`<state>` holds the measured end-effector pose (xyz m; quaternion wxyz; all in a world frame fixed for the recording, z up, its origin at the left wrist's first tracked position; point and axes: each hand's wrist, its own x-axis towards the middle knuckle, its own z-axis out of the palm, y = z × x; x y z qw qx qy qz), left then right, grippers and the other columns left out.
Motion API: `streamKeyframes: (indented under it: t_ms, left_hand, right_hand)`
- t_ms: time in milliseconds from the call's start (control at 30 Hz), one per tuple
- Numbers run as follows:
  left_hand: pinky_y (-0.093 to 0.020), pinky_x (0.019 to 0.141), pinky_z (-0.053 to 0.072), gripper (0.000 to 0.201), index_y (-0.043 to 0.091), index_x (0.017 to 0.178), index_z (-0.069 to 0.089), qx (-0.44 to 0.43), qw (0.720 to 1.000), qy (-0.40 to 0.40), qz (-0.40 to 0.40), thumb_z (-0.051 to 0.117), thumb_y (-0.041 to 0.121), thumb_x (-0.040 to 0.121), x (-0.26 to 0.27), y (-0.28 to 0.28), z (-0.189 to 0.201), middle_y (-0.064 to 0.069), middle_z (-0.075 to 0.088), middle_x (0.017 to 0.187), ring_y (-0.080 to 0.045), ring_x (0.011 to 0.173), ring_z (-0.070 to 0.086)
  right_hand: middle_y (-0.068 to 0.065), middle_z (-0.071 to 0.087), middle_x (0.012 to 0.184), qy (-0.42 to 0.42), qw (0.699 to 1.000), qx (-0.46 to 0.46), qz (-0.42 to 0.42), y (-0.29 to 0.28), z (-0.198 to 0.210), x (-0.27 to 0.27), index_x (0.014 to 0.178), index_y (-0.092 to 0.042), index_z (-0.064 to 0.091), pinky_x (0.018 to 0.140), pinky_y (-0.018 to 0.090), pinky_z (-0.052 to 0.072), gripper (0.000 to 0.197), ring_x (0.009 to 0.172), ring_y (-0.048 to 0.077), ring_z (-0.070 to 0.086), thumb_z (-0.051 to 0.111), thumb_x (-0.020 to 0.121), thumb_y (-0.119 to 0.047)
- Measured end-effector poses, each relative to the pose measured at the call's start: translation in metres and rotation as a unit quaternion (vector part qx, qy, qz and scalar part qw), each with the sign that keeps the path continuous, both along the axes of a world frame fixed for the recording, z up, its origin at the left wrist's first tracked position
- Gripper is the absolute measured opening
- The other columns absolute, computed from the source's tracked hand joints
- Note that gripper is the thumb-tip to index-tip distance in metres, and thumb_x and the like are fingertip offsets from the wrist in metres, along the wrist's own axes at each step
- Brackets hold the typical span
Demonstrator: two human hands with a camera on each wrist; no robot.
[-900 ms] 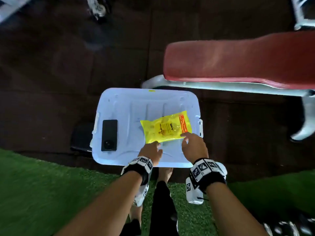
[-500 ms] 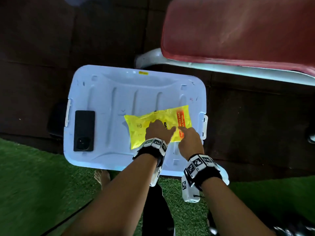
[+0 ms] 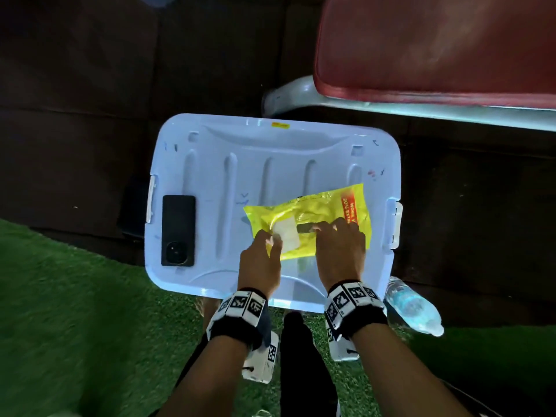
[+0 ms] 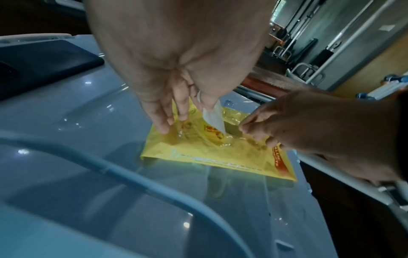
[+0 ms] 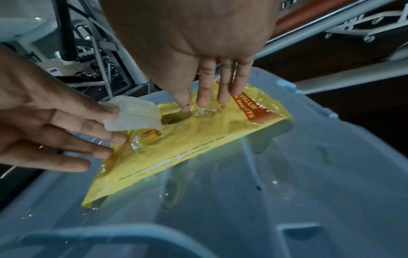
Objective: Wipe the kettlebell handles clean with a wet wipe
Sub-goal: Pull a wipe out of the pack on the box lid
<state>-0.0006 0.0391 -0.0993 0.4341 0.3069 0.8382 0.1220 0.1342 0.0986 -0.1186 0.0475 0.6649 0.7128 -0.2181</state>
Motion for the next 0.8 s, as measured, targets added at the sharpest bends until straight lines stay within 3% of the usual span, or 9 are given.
streamKeyframes:
  t_ms: [100, 233, 433, 533, 667, 800]
  left_hand:
    - [-0.033, 0.071, 0.037, 0.034, 0.014, 0.107, 0.054, -0.01, 0.999, -0.024, -0.035, 0.042, 0.046, 0.106, -0.009, 0.0, -0.004, -0.013, 0.07, 0.119, -0.037, 0.108, 0.064]
    - [-0.038, 0.087, 0.048, 0.035, 0.011, 0.115, 0.057, -0.011, 0.997, -0.043, -0.068, 0.043, 0.041, 0.107, -0.019, 0.004, -0.006, -0.014, 0.069, 0.124, -0.035, 0.114, 0.063]
    - [-0.036, 0.09, 0.047, 0.036, 0.008, 0.117, 0.057, -0.013, 0.996, -0.05, -0.074, 0.042, 0.04, 0.108, -0.021, 0.007, -0.008, -0.014, 0.069, 0.125, -0.033, 0.117, 0.063]
    - [-0.035, 0.089, 0.048, 0.035, 0.009, 0.12, 0.057, -0.019, 0.995, -0.056, -0.078, 0.043, 0.039, 0.108, -0.021, 0.006, -0.009, -0.014, 0.069, 0.125, -0.032, 0.116, 0.063]
    - [-0.034, 0.09, 0.048, 0.036, 0.009, 0.121, 0.057, -0.025, 0.994, -0.062, -0.082, 0.044, 0.04, 0.107, -0.024, 0.006, -0.01, -0.014, 0.069, 0.125, -0.031, 0.118, 0.063]
    - [-0.035, 0.094, 0.047, 0.036, 0.009, 0.122, 0.057, -0.022, 0.994, -0.063, -0.089, 0.045, 0.04, 0.107, -0.025, 0.008, -0.01, -0.013, 0.066, 0.131, -0.031, 0.123, 0.06]
  right_hand:
    - [0.008, 0.067, 0.1, 0.001, 0.999, -0.045, 0.011, 0.005, -0.008, -0.013, 0.098, -0.024, 0.077, 0.089, 0.042, 0.04, 0.02, 0.099, 0.035, 0.059, 0.058, 0.096, -0.028]
    - [0.001, 0.069, 0.1, -0.041, 0.997, -0.065, -0.002, 0.009, -0.016, -0.019, 0.096, -0.038, 0.078, 0.093, 0.043, 0.037, 0.024, 0.097, 0.029, 0.061, 0.054, 0.095, -0.035]
    - [0.005, 0.07, 0.095, -0.062, 0.996, -0.064, -0.003, 0.008, -0.021, -0.023, 0.09, -0.019, 0.076, 0.084, 0.04, 0.039, 0.03, 0.087, 0.031, 0.065, 0.054, 0.095, -0.04]
    - [0.008, 0.069, 0.093, -0.051, 0.996, -0.065, -0.024, 0.008, -0.026, -0.023, 0.087, -0.013, 0.075, 0.082, 0.039, 0.045, 0.029, 0.086, 0.032, 0.066, 0.055, 0.096, -0.032]
    - [0.013, 0.069, 0.098, -0.021, 0.996, -0.055, -0.071, 0.009, -0.029, -0.027, 0.088, -0.008, 0.073, 0.086, 0.042, 0.043, 0.02, 0.096, 0.036, 0.063, 0.056, 0.095, -0.015]
    - [0.008, 0.064, 0.108, -0.015, 0.994, -0.076, -0.081, 0.009, -0.031, -0.027, 0.099, -0.013, 0.072, 0.095, 0.042, 0.037, 0.021, 0.109, 0.033, 0.057, 0.052, 0.097, -0.016]
